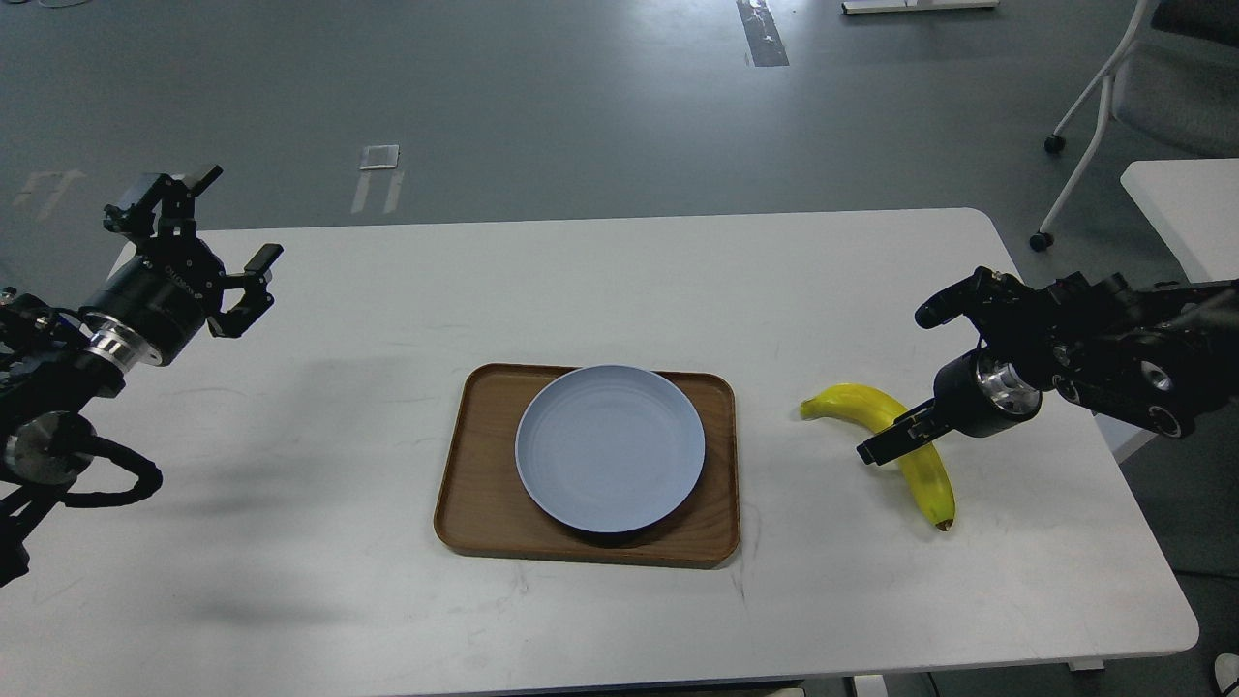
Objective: Place banana on plate with both arms
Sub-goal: 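Reach the right gripper down and grasp the yellow banana, then lift the banana with the right gripper and move it over the plate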
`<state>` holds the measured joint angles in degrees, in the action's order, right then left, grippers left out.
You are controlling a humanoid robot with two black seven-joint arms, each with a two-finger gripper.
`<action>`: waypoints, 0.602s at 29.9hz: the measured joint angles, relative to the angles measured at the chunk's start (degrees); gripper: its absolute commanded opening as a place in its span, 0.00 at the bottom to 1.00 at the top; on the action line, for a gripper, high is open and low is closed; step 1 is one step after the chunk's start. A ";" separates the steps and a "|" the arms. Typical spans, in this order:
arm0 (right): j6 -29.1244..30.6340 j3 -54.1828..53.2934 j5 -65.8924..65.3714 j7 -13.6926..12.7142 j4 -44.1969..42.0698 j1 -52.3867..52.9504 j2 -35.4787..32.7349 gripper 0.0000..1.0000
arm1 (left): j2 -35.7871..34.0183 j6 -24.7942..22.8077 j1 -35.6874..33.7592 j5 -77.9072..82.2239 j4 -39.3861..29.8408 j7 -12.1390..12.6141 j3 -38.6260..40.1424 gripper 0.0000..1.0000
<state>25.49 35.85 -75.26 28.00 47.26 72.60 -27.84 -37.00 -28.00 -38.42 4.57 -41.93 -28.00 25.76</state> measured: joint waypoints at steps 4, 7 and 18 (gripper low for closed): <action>0.00 0.19 0.01 0.00 0.14 0.00 -0.21 0.08 | 0.00 0.00 0.00 0.00 -0.02 0.00 0.00 1.00; 0.00 0.27 -0.03 0.00 0.34 0.00 -0.49 0.05 | -0.08 0.00 0.00 0.00 -0.08 0.00 0.00 1.00; 0.11 0.73 0.43 0.00 4.62 9.22 -0.37 0.06 | -0.62 0.00 0.00 0.00 0.01 0.00 0.00 1.00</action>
<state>25.60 36.58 -74.84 28.00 51.88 81.82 -28.21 -37.61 -28.00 -38.42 4.57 -41.92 -28.00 25.76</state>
